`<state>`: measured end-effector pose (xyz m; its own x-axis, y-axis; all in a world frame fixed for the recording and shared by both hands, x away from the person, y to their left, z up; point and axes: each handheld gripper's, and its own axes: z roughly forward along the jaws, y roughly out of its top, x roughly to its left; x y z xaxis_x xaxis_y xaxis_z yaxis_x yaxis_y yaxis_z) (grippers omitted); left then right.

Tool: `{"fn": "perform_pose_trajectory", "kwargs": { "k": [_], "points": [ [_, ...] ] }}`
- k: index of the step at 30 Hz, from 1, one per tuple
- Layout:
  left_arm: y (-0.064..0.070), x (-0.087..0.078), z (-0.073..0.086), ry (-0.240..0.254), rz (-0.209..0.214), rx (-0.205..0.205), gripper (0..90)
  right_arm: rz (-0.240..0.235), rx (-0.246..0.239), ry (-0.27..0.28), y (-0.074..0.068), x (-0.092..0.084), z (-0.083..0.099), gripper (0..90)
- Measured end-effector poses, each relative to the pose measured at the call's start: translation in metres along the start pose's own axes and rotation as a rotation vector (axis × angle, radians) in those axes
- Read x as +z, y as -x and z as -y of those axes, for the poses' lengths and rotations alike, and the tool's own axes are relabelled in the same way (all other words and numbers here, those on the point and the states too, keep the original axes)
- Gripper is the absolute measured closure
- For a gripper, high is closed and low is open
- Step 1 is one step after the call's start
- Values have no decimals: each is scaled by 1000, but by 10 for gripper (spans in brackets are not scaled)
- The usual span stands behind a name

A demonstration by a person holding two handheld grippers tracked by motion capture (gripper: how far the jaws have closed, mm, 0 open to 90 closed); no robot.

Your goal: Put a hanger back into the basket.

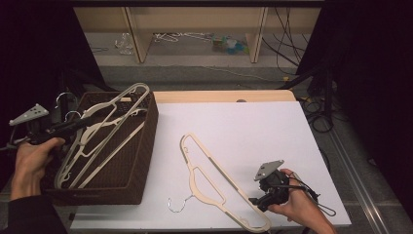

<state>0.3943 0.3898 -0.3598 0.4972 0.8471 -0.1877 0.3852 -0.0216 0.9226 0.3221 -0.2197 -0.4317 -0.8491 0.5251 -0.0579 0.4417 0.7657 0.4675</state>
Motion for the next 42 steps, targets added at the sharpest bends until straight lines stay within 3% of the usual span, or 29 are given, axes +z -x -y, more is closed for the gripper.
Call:
{"fn": "perform_pose_trajectory", "kwargs": {
  "k": [4, 13, 16, 19, 23, 27, 31, 34, 38, 42],
  "points": [
    [-1, 5, 4, -44, -3, 9, 853, -3, 0, -4, 0, 0, 0, 239],
    [-8, 14, 16, -101, -13, -14, 850, -3, -3, -5, -1, 1, 0, 240],
    [-9, 21, 21, -137, -40, -17, 843, -1, -6, -4, -1, 1, 0, 241],
    [-11, 25, 26, -138, -56, -41, 836, -3, -3, -2, -1, 0, 0, 240],
    [-14, 26, 29, -157, -131, -32, 796, -1, -6, -3, -1, 1, 0, 241],
    [-16, 25, 31, -172, -154, -39, 826, 0, -4, -1, -1, 1, 0, 241],
    [-20, 25, 35, -222, -259, -38, 793, -4, -8, -4, -1, 1, 0, 241],
    [-23, 22, 38, -220, -276, -61, 780, -3, -7, -3, -1, 1, -1, 241],
    [-20, 19, 32, -202, -306, -58, 751, -6, -8, -6, -1, 1, 0, 241],
    [-10, 18, 23, -165, -275, -49, 729, -2, -7, -3, -1, 1, 0, 241]
  ]
}}
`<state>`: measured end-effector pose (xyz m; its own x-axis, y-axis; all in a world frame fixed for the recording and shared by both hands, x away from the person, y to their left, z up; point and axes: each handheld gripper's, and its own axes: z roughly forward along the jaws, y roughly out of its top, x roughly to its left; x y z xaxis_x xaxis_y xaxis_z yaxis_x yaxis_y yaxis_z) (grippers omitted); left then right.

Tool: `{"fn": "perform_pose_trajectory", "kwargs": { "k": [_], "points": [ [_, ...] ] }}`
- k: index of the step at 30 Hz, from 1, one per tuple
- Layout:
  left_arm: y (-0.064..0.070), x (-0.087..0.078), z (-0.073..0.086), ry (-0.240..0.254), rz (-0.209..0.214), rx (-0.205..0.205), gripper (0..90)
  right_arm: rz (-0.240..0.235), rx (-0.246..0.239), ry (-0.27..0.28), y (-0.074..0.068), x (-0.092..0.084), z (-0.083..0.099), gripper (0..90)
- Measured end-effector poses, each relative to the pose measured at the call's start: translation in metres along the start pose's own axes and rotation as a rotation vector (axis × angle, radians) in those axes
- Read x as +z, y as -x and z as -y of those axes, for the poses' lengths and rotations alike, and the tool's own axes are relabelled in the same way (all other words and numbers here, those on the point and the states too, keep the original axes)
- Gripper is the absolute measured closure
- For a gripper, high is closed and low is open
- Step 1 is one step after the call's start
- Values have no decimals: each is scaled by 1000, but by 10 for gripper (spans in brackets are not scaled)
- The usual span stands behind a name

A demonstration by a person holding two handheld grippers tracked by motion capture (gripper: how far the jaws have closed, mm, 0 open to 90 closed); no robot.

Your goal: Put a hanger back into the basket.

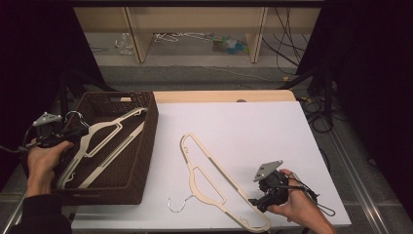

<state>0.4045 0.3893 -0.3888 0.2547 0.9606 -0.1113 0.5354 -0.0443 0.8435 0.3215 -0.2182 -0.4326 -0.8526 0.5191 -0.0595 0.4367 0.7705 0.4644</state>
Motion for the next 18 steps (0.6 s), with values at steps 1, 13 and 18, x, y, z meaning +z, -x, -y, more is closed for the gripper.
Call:
{"fn": "perform_pose_trajectory", "kwargs": {
  "k": [1, 13, 18],
  "points": [
    [4, -2, -3, 13, 9, -6, 720, 0, 1, 0, 0, 0, 0, 241],
    [94, -19, -33, 168, 222, 67, 496, 1, 17, 7, 1, -1, 0, 236],
    [136, -28, -33, 206, 310, 105, 381, 18, 26, 28, 5, -2, 1, 224]
  ]
}}
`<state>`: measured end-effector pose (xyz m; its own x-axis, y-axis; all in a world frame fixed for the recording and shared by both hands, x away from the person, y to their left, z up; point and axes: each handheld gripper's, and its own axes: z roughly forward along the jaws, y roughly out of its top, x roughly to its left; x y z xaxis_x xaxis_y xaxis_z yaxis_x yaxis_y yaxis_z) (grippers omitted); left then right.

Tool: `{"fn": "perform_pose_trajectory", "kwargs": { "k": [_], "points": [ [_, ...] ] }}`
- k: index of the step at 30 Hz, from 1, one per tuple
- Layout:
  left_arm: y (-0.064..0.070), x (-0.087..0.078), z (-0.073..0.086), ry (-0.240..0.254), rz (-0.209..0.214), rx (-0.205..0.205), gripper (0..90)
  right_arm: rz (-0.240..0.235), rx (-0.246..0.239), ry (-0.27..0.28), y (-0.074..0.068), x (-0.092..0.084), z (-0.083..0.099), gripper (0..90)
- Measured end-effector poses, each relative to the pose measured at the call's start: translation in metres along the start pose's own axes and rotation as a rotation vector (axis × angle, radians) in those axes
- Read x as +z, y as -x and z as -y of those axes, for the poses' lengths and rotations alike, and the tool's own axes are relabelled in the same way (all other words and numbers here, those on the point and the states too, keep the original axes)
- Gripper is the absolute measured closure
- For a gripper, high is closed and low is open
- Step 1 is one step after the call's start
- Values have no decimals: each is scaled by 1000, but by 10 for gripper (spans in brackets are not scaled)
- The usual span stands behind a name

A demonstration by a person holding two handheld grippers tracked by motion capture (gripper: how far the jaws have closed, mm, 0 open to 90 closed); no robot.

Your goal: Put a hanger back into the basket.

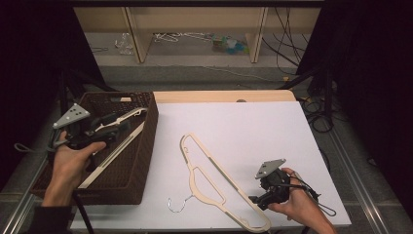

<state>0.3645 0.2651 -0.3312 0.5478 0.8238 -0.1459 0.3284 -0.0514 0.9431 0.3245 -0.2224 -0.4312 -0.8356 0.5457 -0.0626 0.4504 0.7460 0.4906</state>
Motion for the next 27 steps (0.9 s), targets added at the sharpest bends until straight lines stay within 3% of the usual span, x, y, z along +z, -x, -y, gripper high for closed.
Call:
{"fn": "perform_pose_trajectory", "kwargs": {
  "k": [4, 8, 13, 18, 27],
  "points": [
    [34, 4, 7, -16, 34, 28, 345, -9, 9, -2, 0, 1, 0, 225],
    [69, 10, 18, -35, 85, 85, 323, -16, 11, -3, -1, 1, 0, 228],
    [100, 15, 34, -36, 163, 140, 301, -11, 12, -3, -1, 1, 0, 228],
    [111, 19, 58, -52, 214, 124, 276, -13, -1, -6, -2, 3, 0, 229],
    [127, 25, 83, -66, 248, 162, 244, -10, 9, -13, -3, 6, -2, 231]
  ]
}}
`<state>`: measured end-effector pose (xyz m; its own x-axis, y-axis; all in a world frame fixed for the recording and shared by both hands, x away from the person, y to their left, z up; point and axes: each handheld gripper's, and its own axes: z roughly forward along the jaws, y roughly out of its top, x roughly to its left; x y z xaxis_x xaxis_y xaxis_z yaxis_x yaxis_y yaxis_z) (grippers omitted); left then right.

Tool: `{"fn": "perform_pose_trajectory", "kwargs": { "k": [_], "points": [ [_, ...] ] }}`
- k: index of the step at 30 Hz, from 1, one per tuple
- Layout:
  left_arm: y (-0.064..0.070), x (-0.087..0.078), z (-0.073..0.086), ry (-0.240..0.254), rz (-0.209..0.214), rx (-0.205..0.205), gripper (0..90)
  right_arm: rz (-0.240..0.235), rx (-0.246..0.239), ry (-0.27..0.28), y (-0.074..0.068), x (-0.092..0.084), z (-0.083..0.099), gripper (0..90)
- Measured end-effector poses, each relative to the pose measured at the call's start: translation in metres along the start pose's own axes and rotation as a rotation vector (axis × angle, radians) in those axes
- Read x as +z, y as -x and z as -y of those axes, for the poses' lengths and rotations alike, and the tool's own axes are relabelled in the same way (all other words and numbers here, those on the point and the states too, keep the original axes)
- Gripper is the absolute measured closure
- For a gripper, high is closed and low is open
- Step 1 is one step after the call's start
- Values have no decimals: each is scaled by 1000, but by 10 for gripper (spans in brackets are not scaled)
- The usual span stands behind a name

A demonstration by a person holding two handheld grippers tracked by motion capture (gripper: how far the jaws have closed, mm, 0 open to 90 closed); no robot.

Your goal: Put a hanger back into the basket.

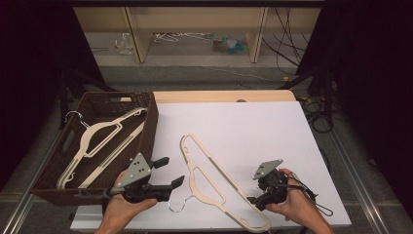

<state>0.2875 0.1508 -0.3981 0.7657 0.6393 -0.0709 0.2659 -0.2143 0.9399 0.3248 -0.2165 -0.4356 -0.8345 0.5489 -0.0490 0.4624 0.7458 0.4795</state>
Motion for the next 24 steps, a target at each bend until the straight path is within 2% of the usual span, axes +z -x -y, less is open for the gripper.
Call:
{"fn": "perform_pose_trajectory", "kwargs": {
  "k": [2, 7, 8, 13, 20, 22, 23, 24],
  "points": [
    [2, 1, 3, -14, 10, 24, 236, -4, -7, 2, 0, 3, 0, 236],
    [5, 5, 13, -53, 15, 35, 234, -23, 6, -31, -1, 11, -5, 280],
    [5, 7, 15, -59, 14, 49, 234, -29, 17, -38, 0, 13, -6, 289],
    [4, 10, 18, -72, 16, 44, 232, -37, 59, -85, 3, 23, -13, 393],
    [6, 14, 23, -95, 28, 51, 228, -66, 35, -155, -2, 37, -18, 483],
    [6, 15, 23, -92, 34, 49, 227, -43, 20, -177, -5, 39, -21, 506],
    [5, 14, 23, -96, 26, 61, 227, -35, 10, -186, -6, 39, -22, 513],
    [5, 14, 24, -98, 26, 50, 226, -30, 16, -199, -7, 39, -23, 517]
  ]
}}
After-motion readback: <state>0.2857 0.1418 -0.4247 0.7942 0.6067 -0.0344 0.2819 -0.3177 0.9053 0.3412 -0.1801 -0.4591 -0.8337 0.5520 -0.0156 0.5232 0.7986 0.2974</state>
